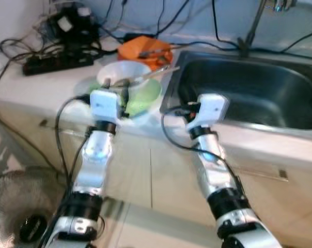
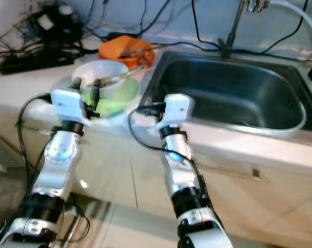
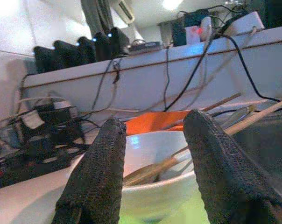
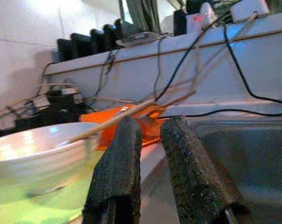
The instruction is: Kitchen organization
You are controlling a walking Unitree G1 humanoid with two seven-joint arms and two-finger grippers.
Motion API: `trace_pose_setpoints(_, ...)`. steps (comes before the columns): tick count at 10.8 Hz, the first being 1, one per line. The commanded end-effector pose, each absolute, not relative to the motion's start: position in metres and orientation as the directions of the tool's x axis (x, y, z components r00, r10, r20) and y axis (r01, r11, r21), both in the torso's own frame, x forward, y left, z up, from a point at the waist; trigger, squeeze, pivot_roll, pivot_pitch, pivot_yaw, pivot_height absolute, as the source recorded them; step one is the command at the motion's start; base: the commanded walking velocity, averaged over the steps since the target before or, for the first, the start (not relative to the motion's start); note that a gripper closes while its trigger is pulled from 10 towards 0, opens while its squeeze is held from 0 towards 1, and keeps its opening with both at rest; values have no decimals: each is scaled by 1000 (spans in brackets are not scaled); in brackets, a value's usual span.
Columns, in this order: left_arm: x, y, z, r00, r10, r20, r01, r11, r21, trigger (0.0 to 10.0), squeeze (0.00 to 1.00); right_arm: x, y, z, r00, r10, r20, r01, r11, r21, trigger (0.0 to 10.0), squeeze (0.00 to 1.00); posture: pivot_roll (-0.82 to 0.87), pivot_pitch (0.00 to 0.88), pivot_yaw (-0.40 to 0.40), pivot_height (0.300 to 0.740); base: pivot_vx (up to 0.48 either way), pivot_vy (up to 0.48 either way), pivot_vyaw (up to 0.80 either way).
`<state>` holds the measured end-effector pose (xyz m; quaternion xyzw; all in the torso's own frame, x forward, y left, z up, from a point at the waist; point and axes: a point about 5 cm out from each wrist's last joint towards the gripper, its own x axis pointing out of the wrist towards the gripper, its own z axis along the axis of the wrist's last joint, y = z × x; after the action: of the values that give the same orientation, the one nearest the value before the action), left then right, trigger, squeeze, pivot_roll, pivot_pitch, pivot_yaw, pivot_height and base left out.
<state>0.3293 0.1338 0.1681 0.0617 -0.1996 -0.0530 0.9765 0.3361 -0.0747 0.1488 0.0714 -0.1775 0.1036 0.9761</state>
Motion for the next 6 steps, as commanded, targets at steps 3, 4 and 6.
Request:
trace_pose_setpoints(3, 329, 123, 172, 905, -162, 393, 114, 983, 144, 10000, 0, 339, -86, 148, 926, 144, 350, -194, 975, 111, 10000, 0, 48, 5, 26, 740, 436, 0, 0)
trace_pose_setpoints(4, 329, 123, 172, 905, -162, 393, 114, 983, 144, 10000, 0, 340, -87, 147, 932, 135, 335, -187, 974, 128, 10000, 0, 50, 10, 25, 740, 435, 0, -800)
trace_pose_setpoints(6, 329, 123, 173, 902, -161, 400, 109, 983, 150, 10000, 0, 340, -88, 149, 929, 135, 345, -185, 976, 115, 10000, 0, 51, 18, 23, 740, 201, 0, 0)
